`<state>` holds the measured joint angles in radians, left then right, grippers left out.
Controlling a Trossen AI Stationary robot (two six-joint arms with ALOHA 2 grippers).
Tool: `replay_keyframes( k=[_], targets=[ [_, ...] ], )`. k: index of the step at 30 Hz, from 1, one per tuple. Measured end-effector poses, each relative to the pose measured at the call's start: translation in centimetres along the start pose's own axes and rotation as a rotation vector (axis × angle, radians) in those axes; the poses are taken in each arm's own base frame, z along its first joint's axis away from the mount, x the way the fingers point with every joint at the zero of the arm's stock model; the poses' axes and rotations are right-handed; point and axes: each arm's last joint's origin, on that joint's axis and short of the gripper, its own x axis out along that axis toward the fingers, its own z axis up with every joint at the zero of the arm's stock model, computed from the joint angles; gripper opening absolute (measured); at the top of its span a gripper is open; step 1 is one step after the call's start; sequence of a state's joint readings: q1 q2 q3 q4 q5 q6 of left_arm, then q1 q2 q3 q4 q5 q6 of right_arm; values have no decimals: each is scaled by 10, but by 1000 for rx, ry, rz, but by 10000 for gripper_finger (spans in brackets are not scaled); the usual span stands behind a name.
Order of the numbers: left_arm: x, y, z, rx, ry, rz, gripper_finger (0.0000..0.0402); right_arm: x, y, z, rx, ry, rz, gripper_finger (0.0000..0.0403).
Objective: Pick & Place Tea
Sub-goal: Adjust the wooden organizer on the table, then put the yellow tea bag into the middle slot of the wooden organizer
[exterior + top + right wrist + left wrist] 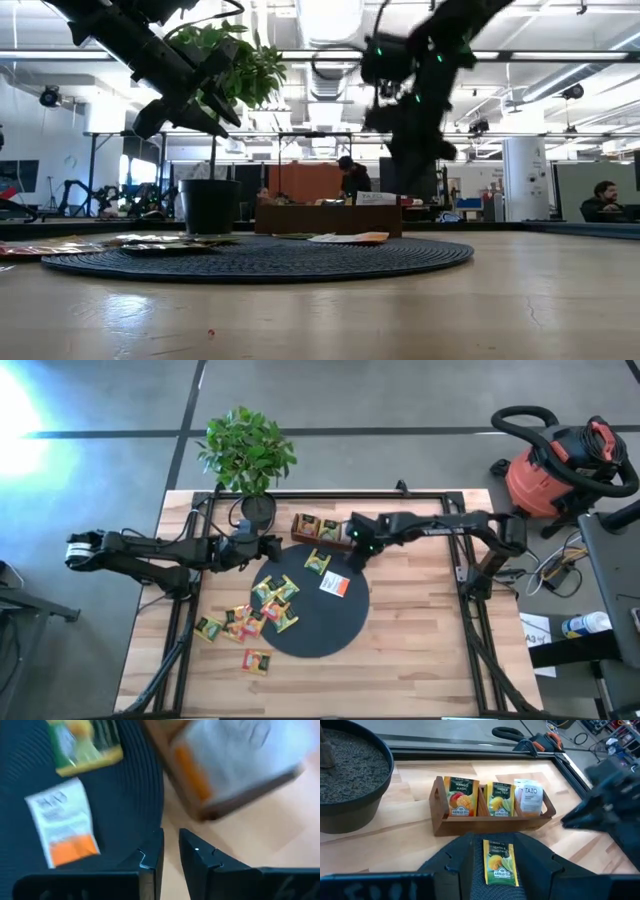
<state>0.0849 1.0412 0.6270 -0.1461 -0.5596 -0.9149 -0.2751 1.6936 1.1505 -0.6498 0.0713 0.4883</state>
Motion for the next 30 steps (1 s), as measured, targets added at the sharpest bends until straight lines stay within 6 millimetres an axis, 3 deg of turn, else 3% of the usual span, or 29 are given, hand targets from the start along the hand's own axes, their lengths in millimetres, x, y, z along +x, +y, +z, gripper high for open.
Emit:
replay_keyframes(
  k=[6, 9, 19, 23, 30],
  targets=[
    [0, 0, 0, 3, 1, -1, 113, 24, -5, -20, 47, 4, 22, 52],
    [0, 0, 0, 3, 3, -3, 113, 24, -6, -14, 74, -67, 37, 52],
    [0, -1, 0, 6, 25, -28, 113, 31, -39, -3, 186, -89, -68, 52],
    [1, -4, -3, 67, 92, -85, 113, 23, -40, 5, 170, -120, -57, 52],
    [16, -18, -12, 221, 178, -283, 113, -9, -10, 2, 76, -168, 62, 52]
  ],
)
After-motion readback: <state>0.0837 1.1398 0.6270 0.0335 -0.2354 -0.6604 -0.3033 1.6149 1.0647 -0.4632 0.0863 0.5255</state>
